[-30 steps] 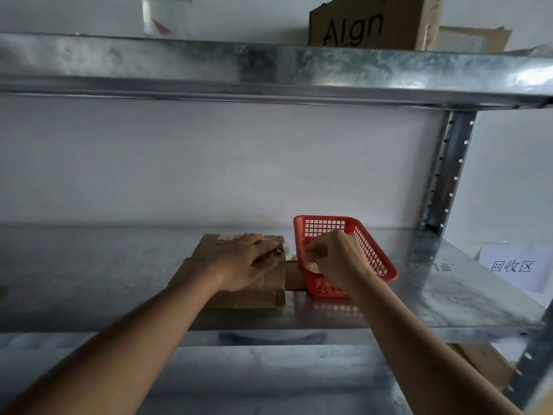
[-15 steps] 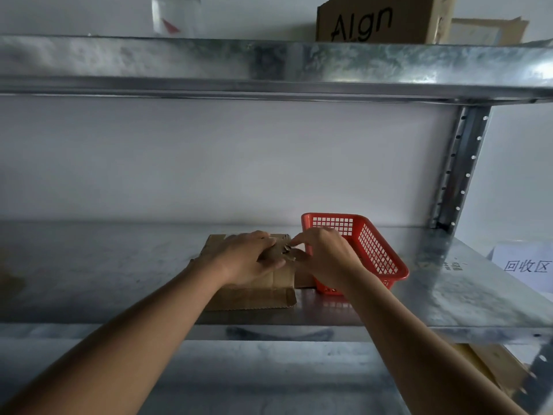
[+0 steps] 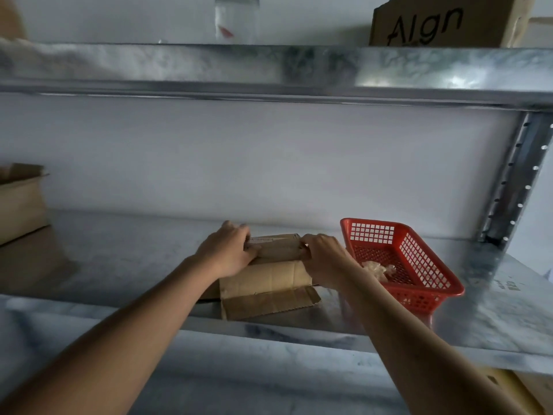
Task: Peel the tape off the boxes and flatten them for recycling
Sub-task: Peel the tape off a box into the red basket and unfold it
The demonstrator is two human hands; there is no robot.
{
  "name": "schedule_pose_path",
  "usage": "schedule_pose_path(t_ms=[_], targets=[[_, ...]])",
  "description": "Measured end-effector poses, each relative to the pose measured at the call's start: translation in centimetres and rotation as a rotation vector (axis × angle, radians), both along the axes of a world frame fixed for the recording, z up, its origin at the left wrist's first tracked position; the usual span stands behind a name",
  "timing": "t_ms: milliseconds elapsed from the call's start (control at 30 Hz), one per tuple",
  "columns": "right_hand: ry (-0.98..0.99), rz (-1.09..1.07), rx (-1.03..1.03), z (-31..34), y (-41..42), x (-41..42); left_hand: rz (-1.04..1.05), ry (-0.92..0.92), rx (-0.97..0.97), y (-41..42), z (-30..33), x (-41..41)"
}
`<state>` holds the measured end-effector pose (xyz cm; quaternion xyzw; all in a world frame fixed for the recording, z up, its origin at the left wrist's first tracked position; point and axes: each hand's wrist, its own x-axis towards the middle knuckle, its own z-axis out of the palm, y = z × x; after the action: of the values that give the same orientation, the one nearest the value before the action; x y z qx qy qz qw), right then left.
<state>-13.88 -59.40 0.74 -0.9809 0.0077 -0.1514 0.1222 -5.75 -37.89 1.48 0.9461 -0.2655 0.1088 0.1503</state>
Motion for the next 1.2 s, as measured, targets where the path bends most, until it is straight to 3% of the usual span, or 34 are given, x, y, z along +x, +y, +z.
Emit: schedule_pose_path(t_ms=[167,433,767,1200], targets=[[0.055,-0.113,0.193,0.1,2.0,1.0,0.24,0.022,-0.168,1.6,-0.9,1.0],[-0.038,-0.244,0.425,0.4,2.9,0.7,0.161,0.159,-0.424,3.3,-1.2,2.9],[-0.14,-0.368,0.948,0.1,2.1,0.5,0.058,0.43,-0.841,3.4,-0.2,4.5],[-0.25,-0.057,1.085,-1.0,1.3,0.1,-0.133,0.558,-1.018,3.5,-0.8,4.5]])
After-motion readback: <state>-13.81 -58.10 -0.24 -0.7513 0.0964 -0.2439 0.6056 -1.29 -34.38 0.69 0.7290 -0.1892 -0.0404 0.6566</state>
